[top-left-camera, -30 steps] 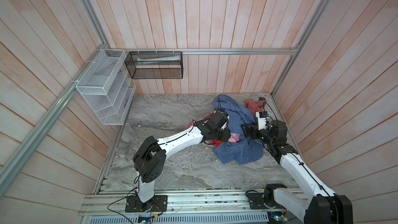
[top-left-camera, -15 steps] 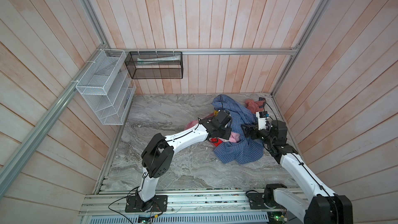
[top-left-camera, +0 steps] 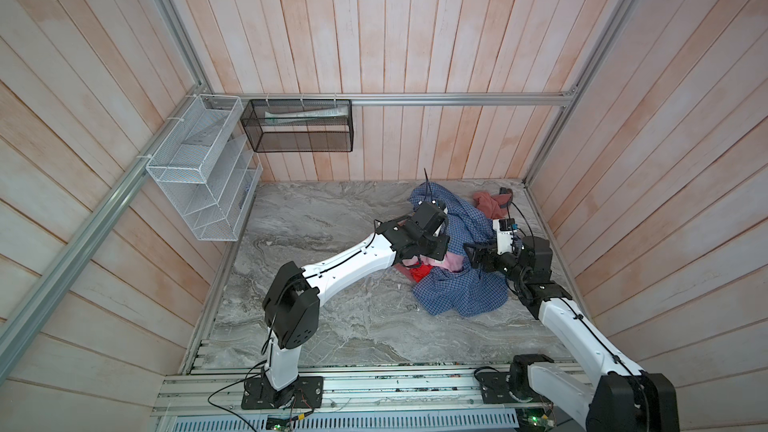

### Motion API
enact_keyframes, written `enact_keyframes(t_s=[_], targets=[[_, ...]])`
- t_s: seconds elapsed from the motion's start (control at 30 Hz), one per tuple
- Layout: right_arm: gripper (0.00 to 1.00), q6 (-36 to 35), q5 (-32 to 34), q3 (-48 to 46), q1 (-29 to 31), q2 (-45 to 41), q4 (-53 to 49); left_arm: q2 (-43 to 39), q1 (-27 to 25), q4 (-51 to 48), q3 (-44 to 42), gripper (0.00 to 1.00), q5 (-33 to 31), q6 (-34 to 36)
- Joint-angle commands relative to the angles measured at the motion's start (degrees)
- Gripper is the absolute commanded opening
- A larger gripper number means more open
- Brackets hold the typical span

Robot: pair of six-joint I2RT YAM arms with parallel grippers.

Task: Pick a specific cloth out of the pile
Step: 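Lift the pink cloth high and carry it away from the pile with the left gripper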

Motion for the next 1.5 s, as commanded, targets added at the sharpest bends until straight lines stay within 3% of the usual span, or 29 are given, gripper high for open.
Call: enact_keyframes(t_s=[0.0, 0.17, 0.43, 0.6, 0.97, 1.13, 1.27, 1.47], targets=[[0.96, 2.32, -3.51, -2.64, -0.17, -0.12, 5.64, -5.06, 0.20, 0.05, 3.93, 0.00, -1.48, 1.95], [0.96, 2.84, -4.89, -3.74, -0.12, 1.63, 6.77, -5.88, 0.20, -2.81, 8.89, 0.00, -1.42, 3.09], [0.94, 4.76, 0.09, -3.25, -0.19, 7.56, 7.60, -6.18, 0.80, -4.49, 17.74, 0.00, -0.43, 3.83], [0.93, 4.25, -0.99, -2.62, -0.15, 10.92, 8.46, -7.67, 1.97, -6.55, 23.47, 0.00, -3.06, 5.77], [0.93, 3.81, -1.31, -0.63, -0.19, 14.47, 7.62, -11.83, 5.27, -2.91, 31.58, 0.00, -3.17, 7.43], [0.94, 3.81, -1.48, -0.73, -0.10, 13.47, 7.89, -10.82, 6.57, -2.53, 40.07, 0.00, -3.21, 9.80], [0.94, 3.90, -1.45, -0.65, -0.17, 13.07, 7.88, -10.55, 7.29, -1.91, 45.23, 0.00, -5.13, 12.32], [0.94, 3.72, -1.02, -0.63, -0.18, 13.77, 7.26, -13.08, 7.90, 1.57, 45.54, 0.00, -9.88, 16.31]])
